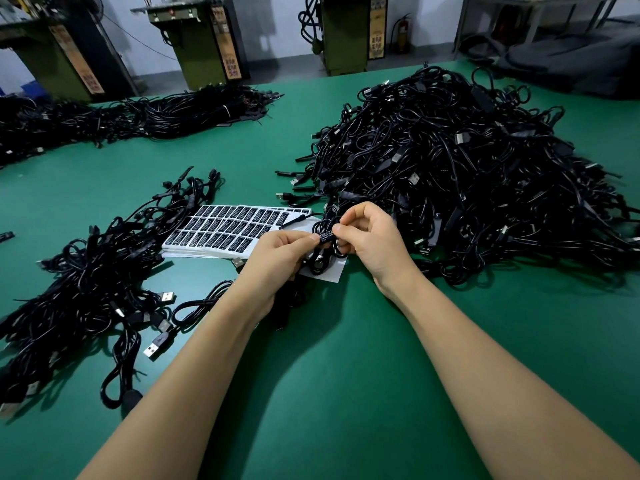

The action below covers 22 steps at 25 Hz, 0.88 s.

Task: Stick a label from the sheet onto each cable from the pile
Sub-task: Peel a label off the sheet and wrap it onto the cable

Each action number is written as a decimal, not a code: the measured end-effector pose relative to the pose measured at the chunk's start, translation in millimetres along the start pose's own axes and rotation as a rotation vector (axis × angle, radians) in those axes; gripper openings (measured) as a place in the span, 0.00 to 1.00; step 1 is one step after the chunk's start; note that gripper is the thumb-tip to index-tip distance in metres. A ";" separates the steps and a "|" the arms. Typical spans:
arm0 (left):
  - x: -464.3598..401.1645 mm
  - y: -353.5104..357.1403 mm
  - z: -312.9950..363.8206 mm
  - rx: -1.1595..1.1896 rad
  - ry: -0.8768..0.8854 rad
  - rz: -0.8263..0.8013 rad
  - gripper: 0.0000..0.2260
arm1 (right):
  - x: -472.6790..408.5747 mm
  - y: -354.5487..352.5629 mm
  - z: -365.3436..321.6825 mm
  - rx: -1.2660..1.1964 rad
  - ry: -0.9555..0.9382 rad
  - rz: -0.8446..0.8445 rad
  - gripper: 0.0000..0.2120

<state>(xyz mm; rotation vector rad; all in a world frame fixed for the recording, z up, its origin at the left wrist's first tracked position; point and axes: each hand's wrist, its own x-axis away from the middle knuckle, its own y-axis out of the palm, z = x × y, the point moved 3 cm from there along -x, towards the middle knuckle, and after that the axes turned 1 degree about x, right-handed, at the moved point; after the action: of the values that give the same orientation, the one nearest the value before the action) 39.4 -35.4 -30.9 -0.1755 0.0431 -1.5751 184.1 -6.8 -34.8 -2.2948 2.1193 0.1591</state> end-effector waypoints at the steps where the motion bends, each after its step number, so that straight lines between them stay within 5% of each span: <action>1: -0.2 0.3 -0.2 -0.004 0.006 0.005 0.11 | 0.2 0.2 0.0 0.002 0.000 0.001 0.10; 22: -2.3 5.0 -5.4 -0.097 0.062 0.145 0.16 | 6.9 6.5 -2.9 0.294 -0.176 0.078 0.07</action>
<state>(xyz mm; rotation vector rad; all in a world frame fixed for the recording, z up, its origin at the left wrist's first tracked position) 43.7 -33.7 -37.1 -0.1951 0.1768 -1.4346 178.4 -14.5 -32.1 -1.9605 1.9948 0.0443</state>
